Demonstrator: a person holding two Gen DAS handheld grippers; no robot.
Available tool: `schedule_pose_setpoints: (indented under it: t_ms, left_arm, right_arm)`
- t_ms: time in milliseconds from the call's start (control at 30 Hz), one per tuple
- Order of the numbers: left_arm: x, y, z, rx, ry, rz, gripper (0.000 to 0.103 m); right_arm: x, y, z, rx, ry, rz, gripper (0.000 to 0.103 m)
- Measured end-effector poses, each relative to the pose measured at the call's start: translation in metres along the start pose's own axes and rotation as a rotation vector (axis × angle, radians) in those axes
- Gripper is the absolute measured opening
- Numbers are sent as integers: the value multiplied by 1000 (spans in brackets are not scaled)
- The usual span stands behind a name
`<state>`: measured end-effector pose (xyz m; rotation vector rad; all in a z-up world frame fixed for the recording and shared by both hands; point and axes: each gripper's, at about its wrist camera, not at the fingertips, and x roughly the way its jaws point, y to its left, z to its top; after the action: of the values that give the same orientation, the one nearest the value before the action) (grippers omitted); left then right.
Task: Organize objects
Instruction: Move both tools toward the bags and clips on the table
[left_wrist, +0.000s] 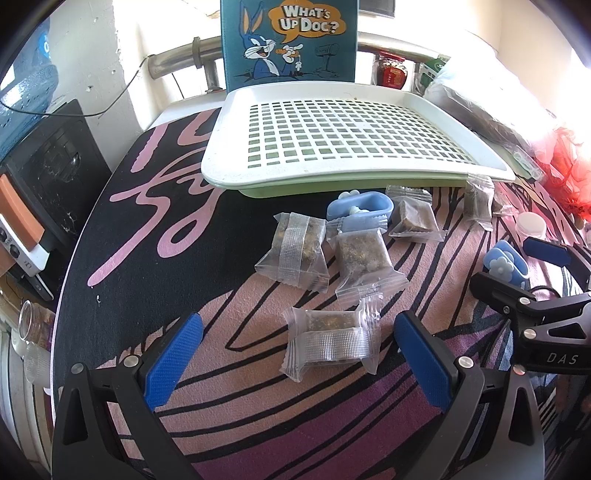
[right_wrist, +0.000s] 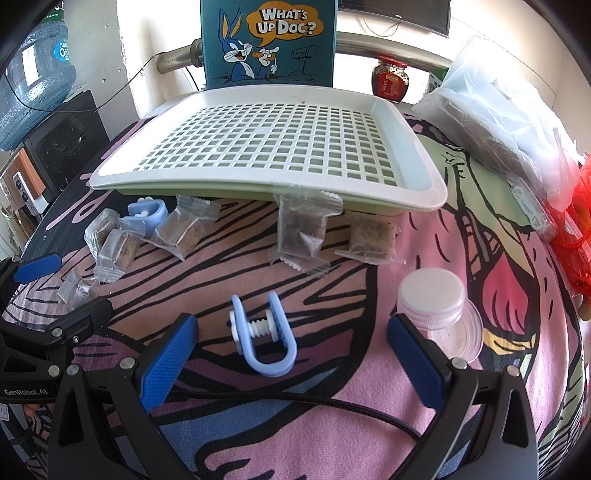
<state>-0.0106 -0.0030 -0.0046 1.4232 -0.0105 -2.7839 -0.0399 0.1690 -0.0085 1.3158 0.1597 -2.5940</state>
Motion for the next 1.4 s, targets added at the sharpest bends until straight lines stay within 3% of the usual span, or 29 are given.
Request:
schedule_pose_setpoints:
  t_ms: [133, 267, 400, 500, 633, 800, 933, 1100, 1233, 1400]
  left_arm:
    - [-1, 3, -1, -16, -7, -20, 103]
    - [-26, 21, -13, -91, -90, -88, 103]
    - [-67, 20, -26, -24, -269, -121, 103]
    - [-79, 14, -25, 1, -314, -172, 103]
    - [-81, 3, -16, 34, -332, -131, 103]
    - [-80, 3, -10, -30, -372, -65, 103]
    - [-79, 1, -15, -24, -405, -84, 103]
    - [-74, -16, -18, 55, -394, -48, 103]
    - [-76, -21, -19, 80, -406, -23, 103]
    - [-81, -24, -22, 97, -433, -28, 103]
  right_arm:
    - [0, -1, 0, -5, -2, 19, 103]
    - [-15, -20, -9, 42, -63, 168, 102]
    - [-61, -42, -22, 82, -237, 259, 103]
    - [-88, -54, -30, 78, -362, 348, 103]
    - [-98, -53, -31, 60, -410, 364, 103]
    - [-108, -77, -18, 201, -452, 391, 103]
    - [-117, -86, -20, 206, -521, 253, 103]
    - [-94, -49, -24, 47, -445, 191, 103]
    - [-84, -17, -28, -91, -450, 87, 103]
    - [-87, -13, -32, -125, -468, 89, 103]
